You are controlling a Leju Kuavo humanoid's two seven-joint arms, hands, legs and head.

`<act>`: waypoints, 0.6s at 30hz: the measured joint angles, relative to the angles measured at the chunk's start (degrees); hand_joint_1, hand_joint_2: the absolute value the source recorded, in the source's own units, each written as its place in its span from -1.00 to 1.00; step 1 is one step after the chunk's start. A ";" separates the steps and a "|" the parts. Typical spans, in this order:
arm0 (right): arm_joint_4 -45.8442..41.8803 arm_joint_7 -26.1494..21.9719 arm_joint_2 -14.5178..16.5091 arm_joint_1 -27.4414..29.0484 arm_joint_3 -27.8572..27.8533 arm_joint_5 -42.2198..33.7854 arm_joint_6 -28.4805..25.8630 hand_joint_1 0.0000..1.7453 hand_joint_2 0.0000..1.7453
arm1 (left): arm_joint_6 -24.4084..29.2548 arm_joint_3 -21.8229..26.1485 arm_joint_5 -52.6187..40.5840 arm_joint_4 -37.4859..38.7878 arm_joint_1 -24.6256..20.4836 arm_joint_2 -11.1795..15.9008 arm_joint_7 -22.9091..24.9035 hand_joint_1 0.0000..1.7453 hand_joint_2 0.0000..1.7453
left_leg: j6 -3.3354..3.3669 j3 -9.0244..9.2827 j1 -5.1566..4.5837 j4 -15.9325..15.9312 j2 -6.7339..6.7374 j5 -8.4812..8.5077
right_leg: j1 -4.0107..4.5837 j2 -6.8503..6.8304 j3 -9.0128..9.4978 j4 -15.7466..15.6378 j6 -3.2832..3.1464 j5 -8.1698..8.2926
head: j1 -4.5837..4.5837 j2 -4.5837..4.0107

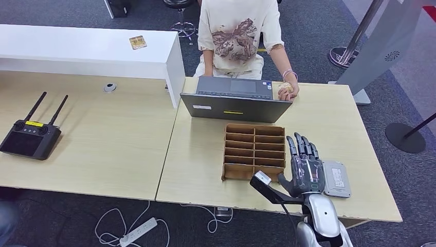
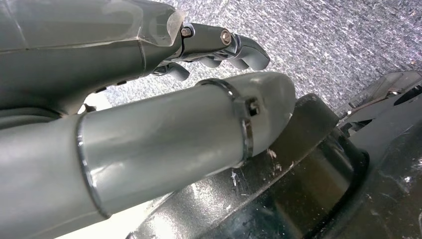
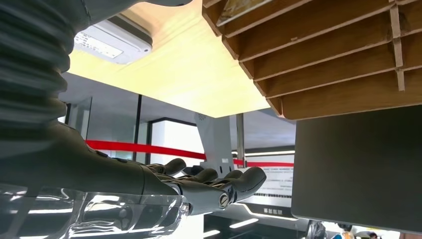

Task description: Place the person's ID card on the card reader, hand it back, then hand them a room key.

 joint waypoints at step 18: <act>1.42 -0.01 -0.27 -1.42 1.42 -0.55 -0.02 -1.00 1.00 | 0.00 0.02 0.02 0.00 -0.02 0.02 -0.17 -1.00 -1.00 | 0.00 0.00 0.00 0.00 0.00 0.00 | 0.00 0.00 0.00 0.00 0.00 0.01 | 0.00 0.00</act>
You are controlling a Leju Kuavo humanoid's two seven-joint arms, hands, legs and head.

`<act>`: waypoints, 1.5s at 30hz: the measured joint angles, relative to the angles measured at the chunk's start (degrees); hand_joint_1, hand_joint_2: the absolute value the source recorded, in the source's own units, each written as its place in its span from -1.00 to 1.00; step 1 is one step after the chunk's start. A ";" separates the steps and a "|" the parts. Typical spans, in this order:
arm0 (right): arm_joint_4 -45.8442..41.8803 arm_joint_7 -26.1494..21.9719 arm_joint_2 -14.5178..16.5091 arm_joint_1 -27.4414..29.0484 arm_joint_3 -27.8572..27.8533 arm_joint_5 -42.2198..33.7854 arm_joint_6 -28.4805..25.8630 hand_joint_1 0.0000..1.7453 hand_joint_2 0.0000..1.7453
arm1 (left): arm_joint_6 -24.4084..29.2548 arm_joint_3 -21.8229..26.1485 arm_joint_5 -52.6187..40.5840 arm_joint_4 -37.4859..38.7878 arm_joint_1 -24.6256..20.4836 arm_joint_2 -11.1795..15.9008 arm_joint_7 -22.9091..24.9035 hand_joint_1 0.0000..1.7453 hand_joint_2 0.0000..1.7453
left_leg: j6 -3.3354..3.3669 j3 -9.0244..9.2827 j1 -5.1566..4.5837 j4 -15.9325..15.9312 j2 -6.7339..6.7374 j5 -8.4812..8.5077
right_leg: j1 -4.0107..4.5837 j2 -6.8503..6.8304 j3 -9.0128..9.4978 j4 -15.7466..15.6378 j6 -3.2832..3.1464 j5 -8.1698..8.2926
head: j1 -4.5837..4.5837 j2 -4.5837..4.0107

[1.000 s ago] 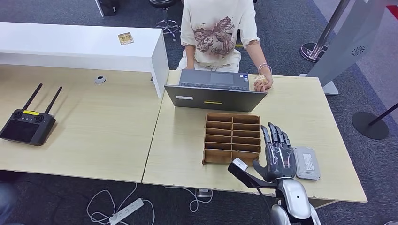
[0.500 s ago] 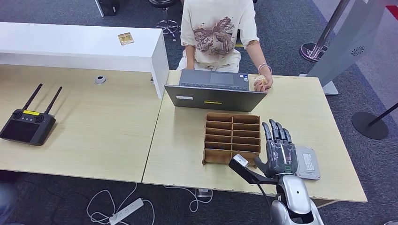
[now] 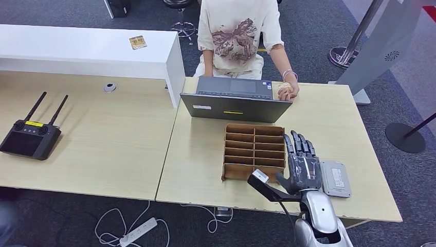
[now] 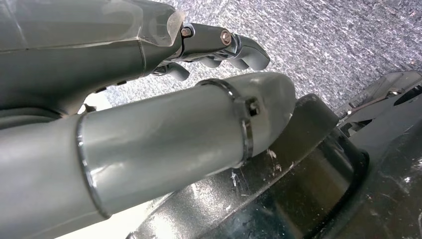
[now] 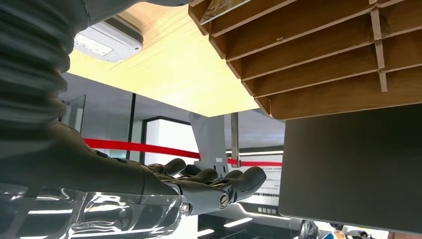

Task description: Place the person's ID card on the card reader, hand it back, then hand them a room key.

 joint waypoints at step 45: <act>5.99 0.65 0.00 -3.41 2.26 -1.17 1.79 -0.93 1.00 | 0.00 0.04 0.02 0.00 -0.02 0.00 -0.01 -1.00 -1.00 | 0.00 0.00 0.00 0.00 0.00 0.00 | 0.00 0.00 0.00 0.01 0.00 0.00 | 0.00 0.00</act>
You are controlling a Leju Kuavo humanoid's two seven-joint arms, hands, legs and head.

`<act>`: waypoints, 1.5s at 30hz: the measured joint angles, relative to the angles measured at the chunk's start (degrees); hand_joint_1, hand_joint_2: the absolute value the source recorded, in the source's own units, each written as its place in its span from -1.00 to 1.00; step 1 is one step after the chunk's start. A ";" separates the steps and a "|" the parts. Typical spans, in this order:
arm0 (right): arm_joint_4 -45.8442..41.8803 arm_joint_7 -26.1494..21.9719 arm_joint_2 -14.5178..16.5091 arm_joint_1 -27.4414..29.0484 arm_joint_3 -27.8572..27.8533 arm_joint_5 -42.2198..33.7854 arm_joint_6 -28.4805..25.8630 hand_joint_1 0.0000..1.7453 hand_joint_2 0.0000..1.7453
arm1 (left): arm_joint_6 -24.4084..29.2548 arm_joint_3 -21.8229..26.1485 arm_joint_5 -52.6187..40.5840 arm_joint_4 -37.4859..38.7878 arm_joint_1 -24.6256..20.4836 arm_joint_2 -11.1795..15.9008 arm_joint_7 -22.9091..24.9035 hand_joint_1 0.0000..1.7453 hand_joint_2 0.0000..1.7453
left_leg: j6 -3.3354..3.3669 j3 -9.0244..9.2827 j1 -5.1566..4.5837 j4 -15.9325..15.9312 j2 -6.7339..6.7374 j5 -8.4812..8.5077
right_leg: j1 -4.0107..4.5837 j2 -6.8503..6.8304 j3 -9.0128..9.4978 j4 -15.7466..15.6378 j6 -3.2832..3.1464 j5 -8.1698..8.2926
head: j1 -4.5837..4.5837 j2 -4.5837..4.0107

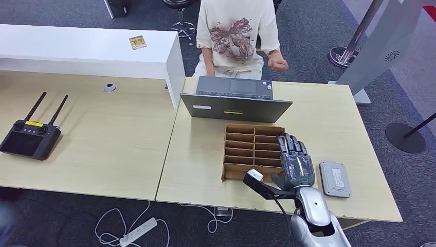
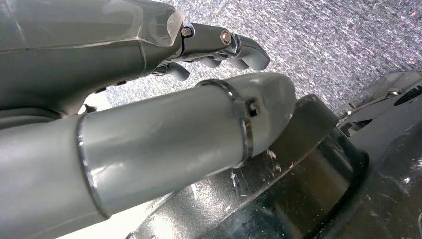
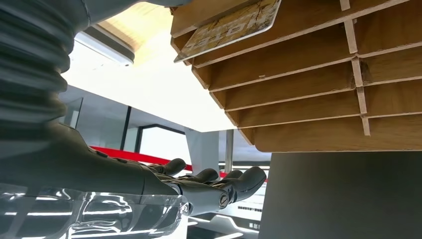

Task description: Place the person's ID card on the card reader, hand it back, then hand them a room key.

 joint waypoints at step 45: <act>0.75 0.43 -0.09 0.71 0.01 0.17 -0.60 -0.25 1.00 | 0.01 0.02 -0.10 0.00 0.03 0.00 -0.68 -1.00 -1.00 | 0.00 0.01 0.00 0.00 0.00 0.00 | 0.00 0.00 -0.01 0.00 0.00 0.00 | 0.00 0.00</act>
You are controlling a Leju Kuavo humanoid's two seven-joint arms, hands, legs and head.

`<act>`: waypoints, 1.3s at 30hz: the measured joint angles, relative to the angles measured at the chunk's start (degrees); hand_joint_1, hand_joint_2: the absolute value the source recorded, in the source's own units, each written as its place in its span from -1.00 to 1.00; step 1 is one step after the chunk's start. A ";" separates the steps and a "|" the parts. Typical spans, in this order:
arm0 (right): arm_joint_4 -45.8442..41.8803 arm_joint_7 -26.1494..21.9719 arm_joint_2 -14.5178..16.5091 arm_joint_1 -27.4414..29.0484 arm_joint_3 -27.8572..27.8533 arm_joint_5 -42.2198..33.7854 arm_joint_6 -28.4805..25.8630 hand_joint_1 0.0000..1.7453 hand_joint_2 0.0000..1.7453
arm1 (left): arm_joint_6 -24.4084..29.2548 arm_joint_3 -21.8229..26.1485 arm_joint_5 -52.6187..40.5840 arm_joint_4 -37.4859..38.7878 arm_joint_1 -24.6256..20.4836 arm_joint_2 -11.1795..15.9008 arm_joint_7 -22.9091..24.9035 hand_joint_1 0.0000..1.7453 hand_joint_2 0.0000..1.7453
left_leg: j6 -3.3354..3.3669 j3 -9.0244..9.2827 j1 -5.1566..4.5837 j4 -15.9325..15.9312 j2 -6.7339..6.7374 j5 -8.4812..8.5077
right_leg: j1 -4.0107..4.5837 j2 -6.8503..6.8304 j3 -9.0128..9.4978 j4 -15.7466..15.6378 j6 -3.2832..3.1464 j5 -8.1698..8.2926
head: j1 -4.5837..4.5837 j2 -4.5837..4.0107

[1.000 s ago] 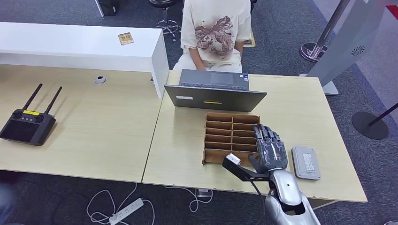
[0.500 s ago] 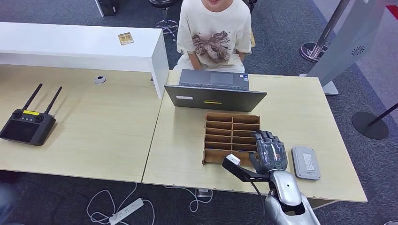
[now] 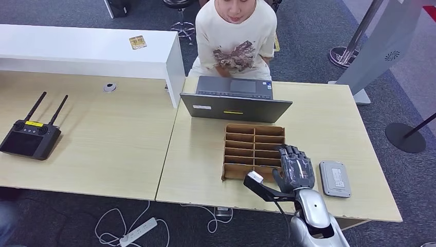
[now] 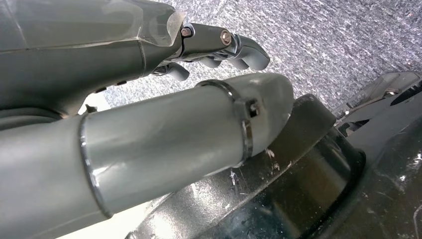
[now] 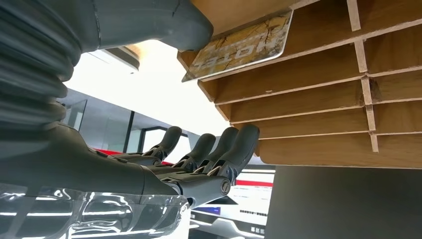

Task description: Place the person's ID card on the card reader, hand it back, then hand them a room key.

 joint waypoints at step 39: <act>-1.08 -0.04 -0.17 1.36 0.55 0.50 -0.34 0.23 1.00 | 0.13 0.00 -0.12 0.00 0.05 0.00 -0.62 -1.00 -1.00 | 0.00 -0.01 0.00 0.00 0.00 0.00 | 0.00 0.00 0.01 0.00 0.00 0.00 | 0.00 0.00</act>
